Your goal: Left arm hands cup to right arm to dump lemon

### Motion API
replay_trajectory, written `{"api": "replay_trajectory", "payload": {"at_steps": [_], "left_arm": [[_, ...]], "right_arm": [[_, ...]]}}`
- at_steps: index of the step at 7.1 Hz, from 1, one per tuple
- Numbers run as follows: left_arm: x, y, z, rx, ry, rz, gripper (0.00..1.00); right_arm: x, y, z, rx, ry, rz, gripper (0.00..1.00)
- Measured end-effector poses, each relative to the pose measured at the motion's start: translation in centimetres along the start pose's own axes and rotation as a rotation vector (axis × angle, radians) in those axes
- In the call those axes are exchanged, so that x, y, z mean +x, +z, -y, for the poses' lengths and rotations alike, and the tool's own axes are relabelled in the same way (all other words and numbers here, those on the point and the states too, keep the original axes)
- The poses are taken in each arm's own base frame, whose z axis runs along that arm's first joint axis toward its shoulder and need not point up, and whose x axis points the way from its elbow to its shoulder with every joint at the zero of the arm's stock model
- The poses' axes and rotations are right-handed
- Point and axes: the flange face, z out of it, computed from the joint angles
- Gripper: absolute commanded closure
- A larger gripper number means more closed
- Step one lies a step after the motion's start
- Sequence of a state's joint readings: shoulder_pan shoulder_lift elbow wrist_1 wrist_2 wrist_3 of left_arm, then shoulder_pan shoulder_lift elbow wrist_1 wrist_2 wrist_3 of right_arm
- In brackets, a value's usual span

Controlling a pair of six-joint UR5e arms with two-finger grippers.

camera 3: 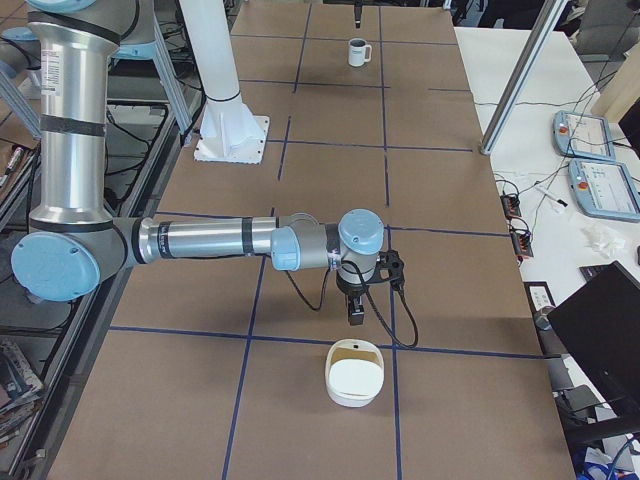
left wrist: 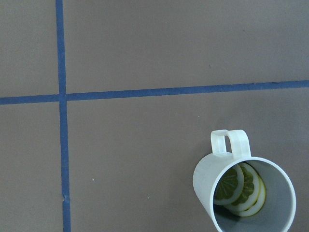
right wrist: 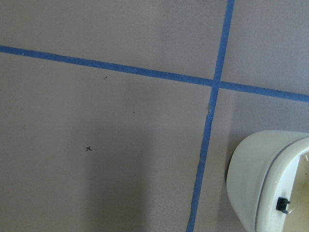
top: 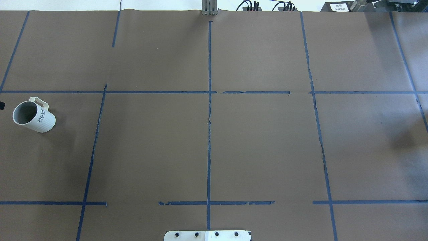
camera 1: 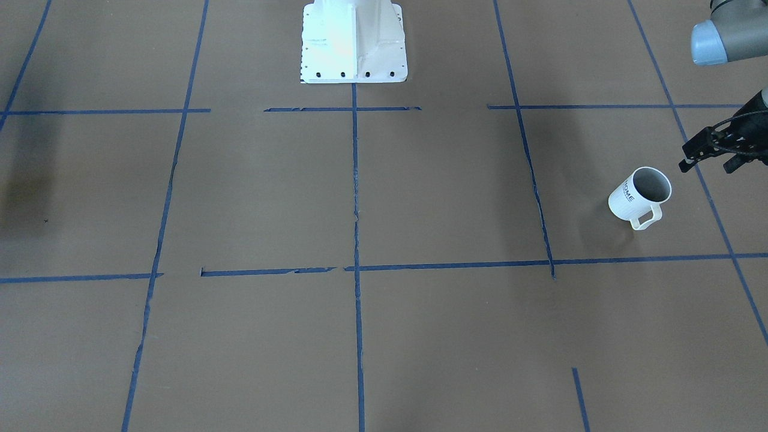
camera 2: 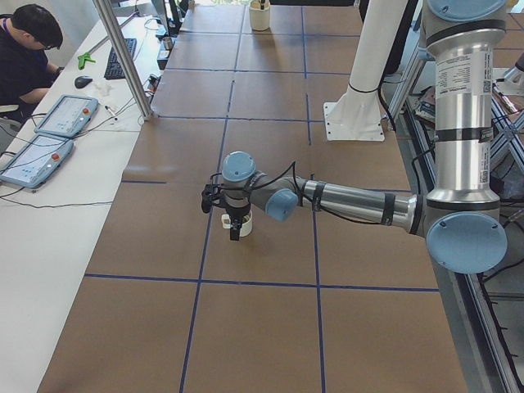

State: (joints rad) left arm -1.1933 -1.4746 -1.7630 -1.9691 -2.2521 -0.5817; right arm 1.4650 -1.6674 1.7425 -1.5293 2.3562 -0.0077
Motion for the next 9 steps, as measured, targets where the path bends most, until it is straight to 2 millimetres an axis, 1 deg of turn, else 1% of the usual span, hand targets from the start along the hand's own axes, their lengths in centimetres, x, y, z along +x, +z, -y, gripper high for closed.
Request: {"api": "replay_trajectory", "payload": {"at_steps": [1,3,5,7,8,9], "left_arm": [[0.4,1.0,-0.1,-0.001,-0.008,0.015,0.00],[0.2,2.8,-0.1,-0.007,-0.006,0.026,0.00],[0.1,3.8,0.0,-0.012,-0.009,0.026,0.00],[1.2,4.8,-0.1,-0.028,-0.021,0.021,0.00],[1.6,5.2,0.0,-0.033,-0.023,0.020,0.10],[1.8,5.4,0.1,-0.036,-0.025,0.019,0.46]], "right_arm": [[0.0,0.0,0.0,-0.001,0.001,0.000,0.00],[0.0,0.0,0.0,-0.001,0.001,0.000,0.00],[0.1,0.1,0.0,-0.002,0.002,0.000,0.00],[0.1,0.1,0.0,-0.002,0.002,0.000,0.00],[0.1,0.1,0.0,-0.002,0.002,0.000,0.00],[0.1,0.1,0.0,-0.003,0.003,0.000,0.00]]}}
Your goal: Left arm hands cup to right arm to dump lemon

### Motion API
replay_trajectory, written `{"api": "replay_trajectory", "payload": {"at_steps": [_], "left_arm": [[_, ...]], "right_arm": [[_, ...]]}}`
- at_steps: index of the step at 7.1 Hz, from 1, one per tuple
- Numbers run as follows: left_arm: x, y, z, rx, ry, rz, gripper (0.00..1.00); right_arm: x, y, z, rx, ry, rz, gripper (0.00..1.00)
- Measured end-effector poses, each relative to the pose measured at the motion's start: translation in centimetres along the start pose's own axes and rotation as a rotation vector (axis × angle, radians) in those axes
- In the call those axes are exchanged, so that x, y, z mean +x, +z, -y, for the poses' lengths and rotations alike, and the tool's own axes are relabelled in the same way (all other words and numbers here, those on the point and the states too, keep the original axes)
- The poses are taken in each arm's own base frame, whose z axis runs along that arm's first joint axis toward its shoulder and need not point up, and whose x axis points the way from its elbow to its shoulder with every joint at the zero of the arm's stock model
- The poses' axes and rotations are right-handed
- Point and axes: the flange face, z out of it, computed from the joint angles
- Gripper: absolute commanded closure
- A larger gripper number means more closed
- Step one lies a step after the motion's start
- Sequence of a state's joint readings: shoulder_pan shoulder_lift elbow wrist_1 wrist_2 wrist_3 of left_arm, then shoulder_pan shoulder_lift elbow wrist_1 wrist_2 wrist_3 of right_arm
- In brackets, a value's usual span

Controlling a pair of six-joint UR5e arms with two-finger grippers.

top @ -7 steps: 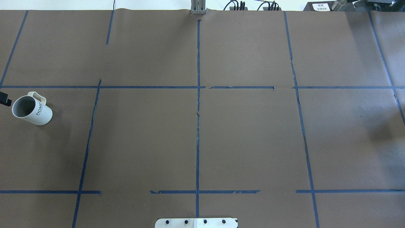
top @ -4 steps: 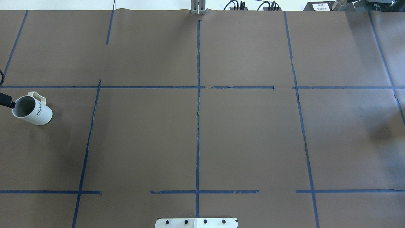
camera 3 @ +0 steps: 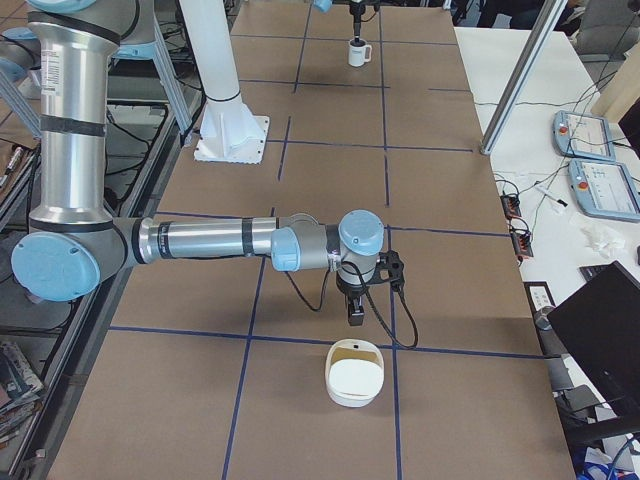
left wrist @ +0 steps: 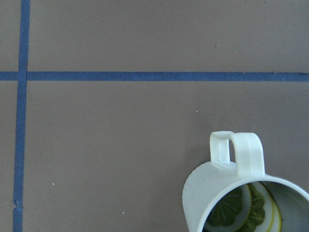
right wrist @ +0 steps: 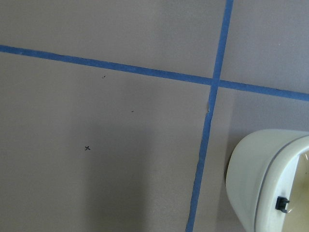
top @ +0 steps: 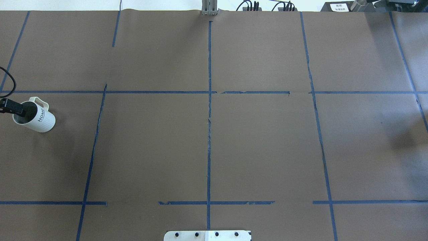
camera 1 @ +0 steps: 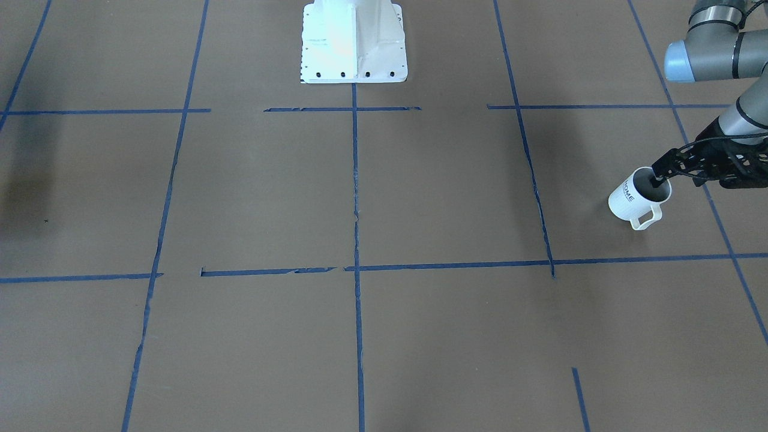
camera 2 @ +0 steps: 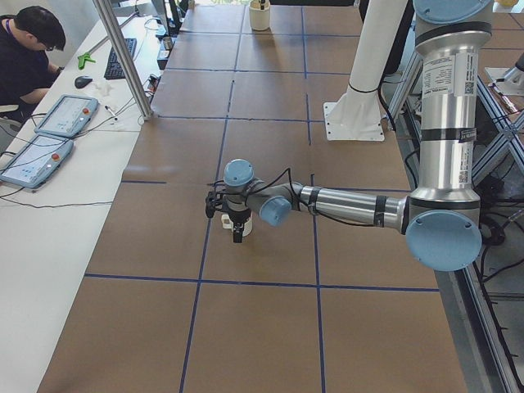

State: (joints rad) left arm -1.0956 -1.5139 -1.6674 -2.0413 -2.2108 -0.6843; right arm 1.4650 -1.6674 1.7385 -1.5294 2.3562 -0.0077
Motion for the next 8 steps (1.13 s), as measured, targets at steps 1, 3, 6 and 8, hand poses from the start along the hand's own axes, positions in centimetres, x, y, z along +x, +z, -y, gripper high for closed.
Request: {"api": "replay_trajectory", "payload": {"at_steps": [1,3,6,8], "left_arm": [[0.3,0.0,0.2,0.001,-0.009,-0.003,0.76],[1.0,-0.2,0.7,0.005,-0.039,-0.012,0.92],[1.3,-0.4,0.8,0.008,-0.042,-0.019,1.00],[1.8,-1.1,0.8,0.015,-0.033,-0.026,1.00]], "right_arm": [[0.0,0.0,0.0,0.000,0.000,0.000,0.00],[0.0,0.0,0.0,0.000,0.000,0.001,0.00],[0.0,0.0,0.0,0.000,0.001,0.000,0.00],[-0.1,-0.1,0.1,0.003,-0.004,0.000,0.00]]}}
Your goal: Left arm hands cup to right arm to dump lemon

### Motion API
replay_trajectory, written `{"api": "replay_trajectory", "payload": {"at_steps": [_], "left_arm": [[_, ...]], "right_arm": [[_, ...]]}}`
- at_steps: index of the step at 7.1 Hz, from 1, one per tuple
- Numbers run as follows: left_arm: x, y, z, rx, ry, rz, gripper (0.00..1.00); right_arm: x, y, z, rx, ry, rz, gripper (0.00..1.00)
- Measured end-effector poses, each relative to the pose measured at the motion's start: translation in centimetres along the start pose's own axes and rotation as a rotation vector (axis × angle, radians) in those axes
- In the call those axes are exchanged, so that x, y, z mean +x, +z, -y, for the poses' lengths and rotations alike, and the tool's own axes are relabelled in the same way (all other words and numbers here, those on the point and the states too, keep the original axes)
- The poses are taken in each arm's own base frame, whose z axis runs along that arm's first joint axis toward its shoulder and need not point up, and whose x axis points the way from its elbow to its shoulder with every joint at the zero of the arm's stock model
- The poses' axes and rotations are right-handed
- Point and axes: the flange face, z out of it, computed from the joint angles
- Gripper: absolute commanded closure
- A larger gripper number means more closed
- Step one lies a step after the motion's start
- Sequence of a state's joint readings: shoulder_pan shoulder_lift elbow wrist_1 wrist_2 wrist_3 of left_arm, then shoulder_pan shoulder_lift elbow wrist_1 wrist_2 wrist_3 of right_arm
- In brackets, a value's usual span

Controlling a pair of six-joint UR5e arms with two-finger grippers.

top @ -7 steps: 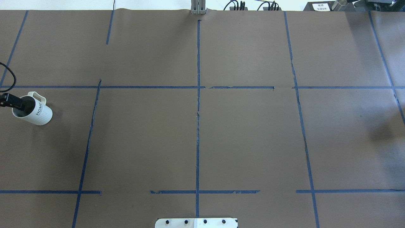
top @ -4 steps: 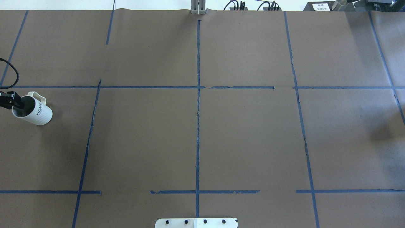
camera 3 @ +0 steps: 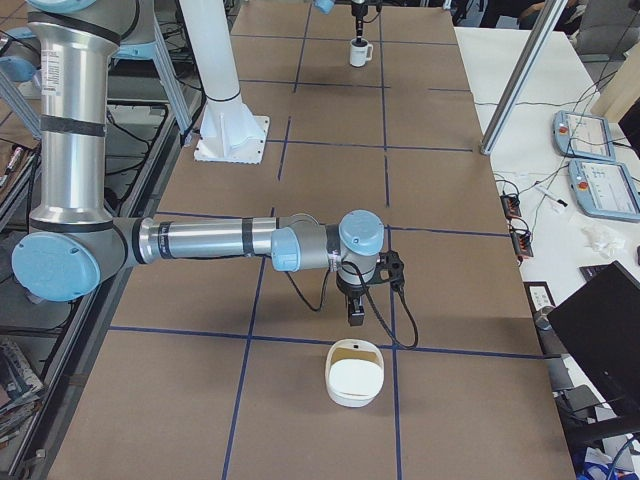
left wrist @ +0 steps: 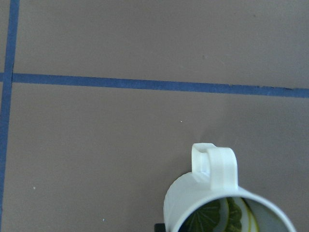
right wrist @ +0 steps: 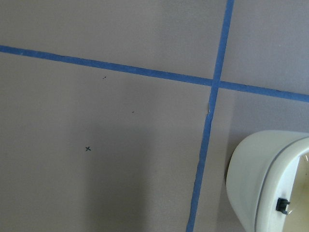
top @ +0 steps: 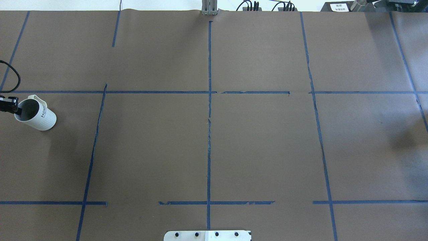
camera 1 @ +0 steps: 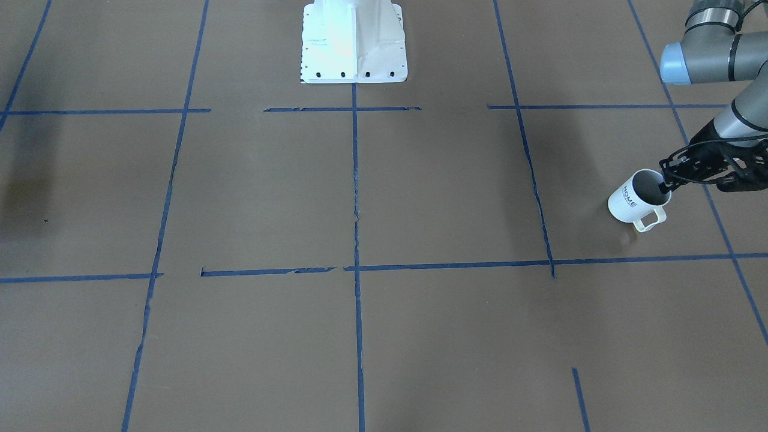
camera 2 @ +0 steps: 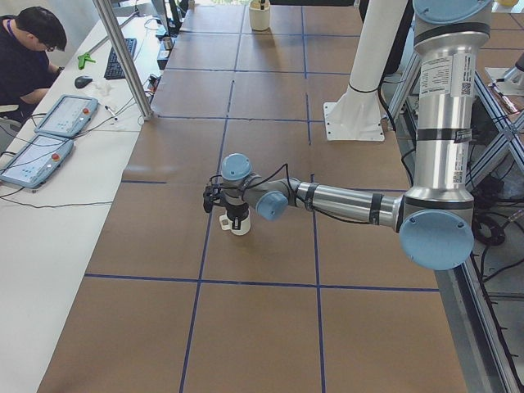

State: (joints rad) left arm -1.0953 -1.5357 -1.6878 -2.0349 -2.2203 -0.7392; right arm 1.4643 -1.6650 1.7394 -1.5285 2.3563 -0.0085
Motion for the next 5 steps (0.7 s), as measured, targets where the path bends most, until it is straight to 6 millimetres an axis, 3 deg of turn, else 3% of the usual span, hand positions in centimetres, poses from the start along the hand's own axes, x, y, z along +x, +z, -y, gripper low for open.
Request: {"api": "replay_trajectory", "payload": {"at_steps": [3,5], "left_arm": [[3.7,-3.6,0.7,0.052,0.049,-0.044,1.00],[8.8,-6.5,3.1,0.072,0.074,-0.067,1.00]], "right_arm": [[-1.3,-0.7,0.9,0.074,-0.086,0.000,0.00],[-3.9,-1.4,2.8,0.177,-0.222,0.005,0.01]]}}
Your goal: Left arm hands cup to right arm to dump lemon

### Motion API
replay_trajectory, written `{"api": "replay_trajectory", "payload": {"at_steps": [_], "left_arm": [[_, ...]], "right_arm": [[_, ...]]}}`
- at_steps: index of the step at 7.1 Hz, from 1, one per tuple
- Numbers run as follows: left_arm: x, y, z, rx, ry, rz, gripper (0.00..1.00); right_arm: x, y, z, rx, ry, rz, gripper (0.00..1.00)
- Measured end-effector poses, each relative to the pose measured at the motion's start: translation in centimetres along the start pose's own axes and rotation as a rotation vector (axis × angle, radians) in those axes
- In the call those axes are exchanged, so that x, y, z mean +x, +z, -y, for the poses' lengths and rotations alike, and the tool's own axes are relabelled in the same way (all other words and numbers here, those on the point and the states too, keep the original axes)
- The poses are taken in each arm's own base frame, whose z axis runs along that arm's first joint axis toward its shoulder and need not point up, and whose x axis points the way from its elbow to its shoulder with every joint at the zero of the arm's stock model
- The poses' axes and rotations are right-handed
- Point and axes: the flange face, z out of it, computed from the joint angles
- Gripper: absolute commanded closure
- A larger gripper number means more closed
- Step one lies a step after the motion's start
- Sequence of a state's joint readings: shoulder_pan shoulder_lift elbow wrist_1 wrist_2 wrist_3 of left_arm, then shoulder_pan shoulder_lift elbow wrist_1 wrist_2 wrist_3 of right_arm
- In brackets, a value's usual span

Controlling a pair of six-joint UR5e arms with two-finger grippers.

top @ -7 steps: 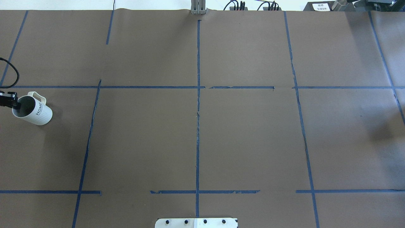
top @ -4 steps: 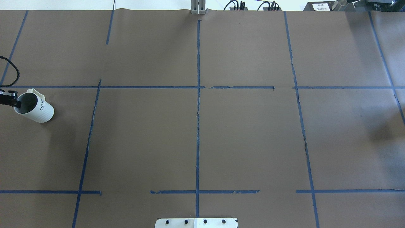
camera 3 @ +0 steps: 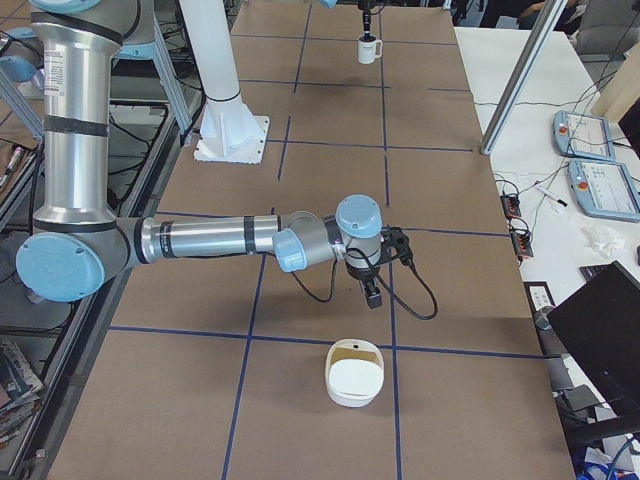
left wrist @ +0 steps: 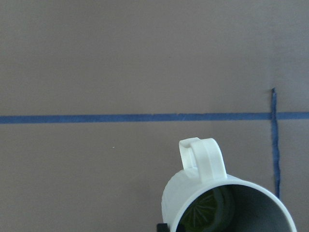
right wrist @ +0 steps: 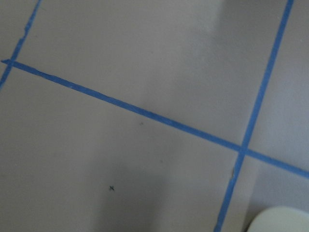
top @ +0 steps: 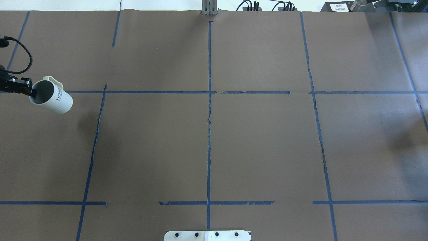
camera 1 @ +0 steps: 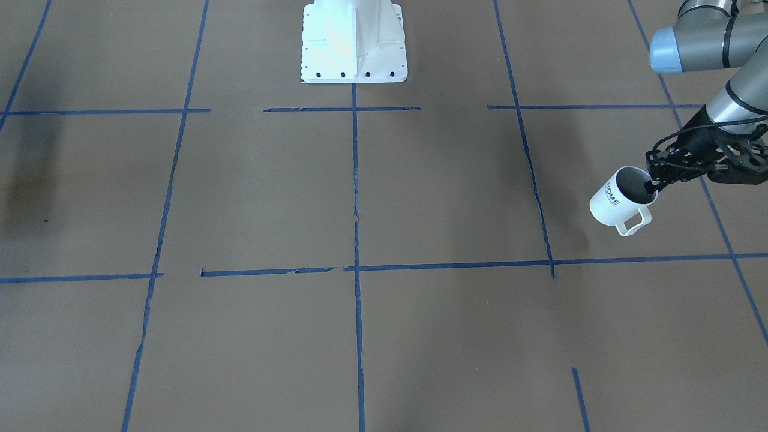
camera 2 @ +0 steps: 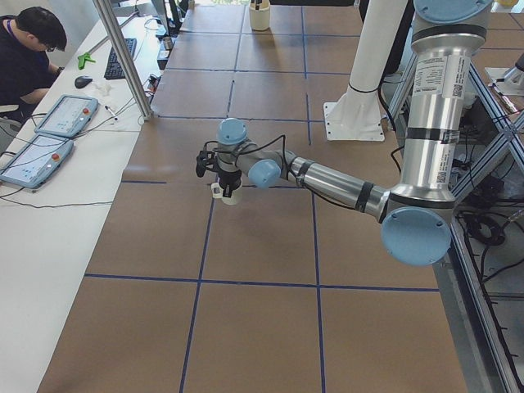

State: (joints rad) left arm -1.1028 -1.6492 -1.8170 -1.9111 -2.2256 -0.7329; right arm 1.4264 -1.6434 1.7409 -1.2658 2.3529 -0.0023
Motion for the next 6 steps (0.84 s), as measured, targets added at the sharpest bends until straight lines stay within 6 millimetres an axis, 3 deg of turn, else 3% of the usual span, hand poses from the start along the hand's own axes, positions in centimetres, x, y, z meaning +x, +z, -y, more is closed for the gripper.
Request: {"api": "replay_trajectory", "payload": {"at_steps": [2,4,6], "left_arm": [[4.2,-1.8,2.2,0.014,0.023,-0.021,1.00],[10.1,-3.7,5.7,-0.032,-0.005,-0.024,1.00],[15.2,-5.4,7.9,-0.080,-0.039,-0.032,1.00]], "right_arm": [[-5.1,0.6,5.9,0.061,-0.090,0.033,0.00],[-11.6,1.7,13.2,0.090,-0.175,0.085,0.01],[-18.8,3.0,19.1,0.108,-0.253,0.127,0.01]]}}
